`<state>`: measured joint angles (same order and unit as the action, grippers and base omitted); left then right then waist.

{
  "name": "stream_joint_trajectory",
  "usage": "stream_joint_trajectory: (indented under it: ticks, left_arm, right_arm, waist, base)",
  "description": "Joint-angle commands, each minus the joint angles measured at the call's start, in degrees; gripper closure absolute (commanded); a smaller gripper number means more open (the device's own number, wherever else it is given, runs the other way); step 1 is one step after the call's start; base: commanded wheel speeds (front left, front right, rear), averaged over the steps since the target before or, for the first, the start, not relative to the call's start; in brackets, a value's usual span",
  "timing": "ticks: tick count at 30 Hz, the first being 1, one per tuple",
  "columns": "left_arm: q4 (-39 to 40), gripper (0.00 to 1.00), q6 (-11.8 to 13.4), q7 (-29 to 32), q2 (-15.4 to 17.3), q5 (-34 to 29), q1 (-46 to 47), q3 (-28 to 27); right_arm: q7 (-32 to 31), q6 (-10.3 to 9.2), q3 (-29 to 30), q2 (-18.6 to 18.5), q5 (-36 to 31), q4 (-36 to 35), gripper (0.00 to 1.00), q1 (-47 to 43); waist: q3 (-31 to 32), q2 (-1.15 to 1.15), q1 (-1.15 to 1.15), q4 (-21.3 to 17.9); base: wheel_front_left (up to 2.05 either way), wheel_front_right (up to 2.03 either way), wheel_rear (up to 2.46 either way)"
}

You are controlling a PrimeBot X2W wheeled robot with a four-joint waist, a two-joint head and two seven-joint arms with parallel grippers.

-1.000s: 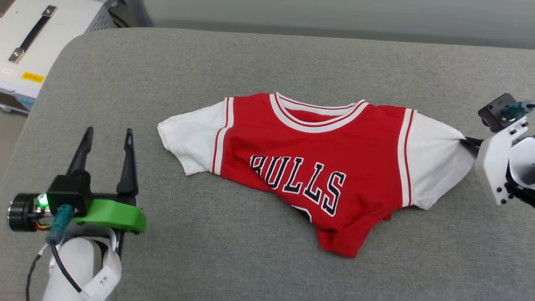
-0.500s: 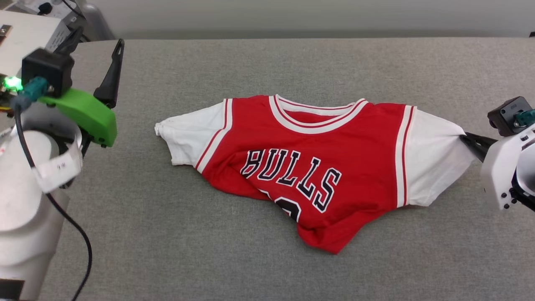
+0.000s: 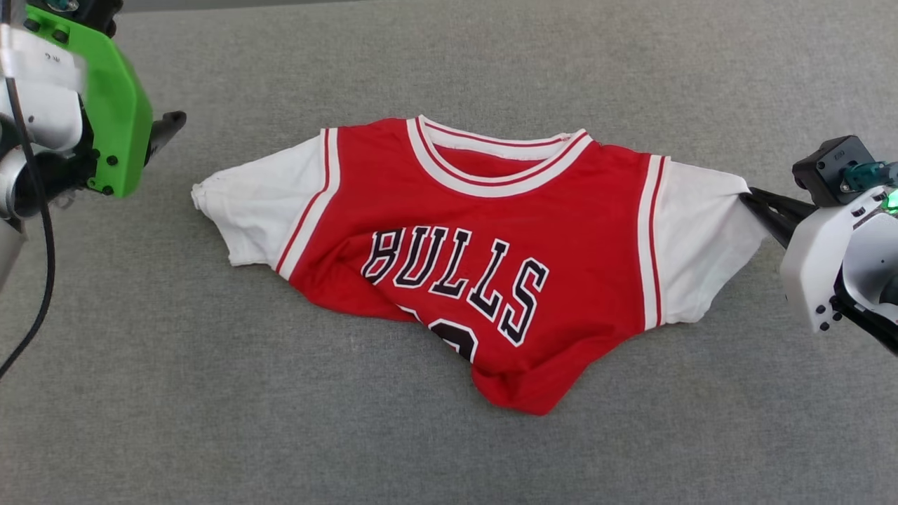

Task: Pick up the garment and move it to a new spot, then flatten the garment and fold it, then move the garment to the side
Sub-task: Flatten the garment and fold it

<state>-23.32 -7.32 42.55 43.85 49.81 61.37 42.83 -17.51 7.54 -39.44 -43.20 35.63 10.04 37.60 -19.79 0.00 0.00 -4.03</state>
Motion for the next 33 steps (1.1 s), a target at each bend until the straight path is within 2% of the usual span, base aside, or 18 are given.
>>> stream_joint_trajectory:
  ticks: [1,12,22,23,24,25,29,33]
  left_arm:
    - [-0.32,0.00,-0.16,1.88,0.78,1.26,1.40,1.08]
    - [-1.70,0.00,-0.16,7.57,2.16,5.56,4.11,12.31]
    - [-3.89,0.00,-0.16,7.20,4.17,7.27,3.58,22.12]
    - [-3.91,0.12,-0.16,6.99,4.34,7.63,3.79,23.13]
    - [-3.89,0.64,-0.16,6.77,4.42,7.79,3.97,23.71]
    - [-4.04,1.00,-0.16,6.32,4.50,8.35,4.31,24.62]
    - [-4.77,1.00,-0.16,3.43,3.98,9.35,4.97,26.55]
    - [-5.36,1.00,-0.16,-2.16,2.43,9.23,5.63,28.07]
  right_arm:
    - [-0.34,-0.05,0.57,0.34,-0.74,-0.66,1.00,-0.63]
    - [-1.85,-0.05,3.16,2.06,-2.83,-3.58,1.00,0.01]
    - [-1.03,-0.05,3.22,3.74,-3.20,-2.94,1.00,0.79]
    - [-0.93,-0.05,3.23,3.79,-3.18,-2.81,1.00,0.84]
    - [-0.86,-0.05,3.24,3.81,-3.17,-2.72,1.00,0.88]
    - [-0.69,-0.05,3.27,3.87,-3.15,-2.56,1.00,1.00]
    - [-0.03,-0.05,3.35,4.11,-2.81,-1.90,1.00,1.15]
    - [0.94,-0.05,3.95,3.64,-2.44,-0.79,1.00,0.83]
  waist:
    - [-2.62,0.00,0.00,-1.92]
    - [-7.77,0.00,0.00,-3.88]
    - [-9.60,0.00,0.00,-4.70]
    - [-9.64,0.00,0.00,-4.67]
    - [-9.65,0.00,0.00,-4.63]
    - [-9.60,0.00,0.00,-4.57]
    - [-8.58,0.00,0.00,-4.04]
    - [-5.77,0.00,0.00,-2.64]
  base:
    - [0.00,0.00,0.00]
    - [0.00,0.00,0.00]
    - [0.00,0.00,0.00]
    - [0.00,0.00,0.00]
    - [0.00,0.00,0.00]
    - [0.00,0.00,0.00]
    - [0.00,0.00,0.00]
    - [0.00,0.00,0.00]
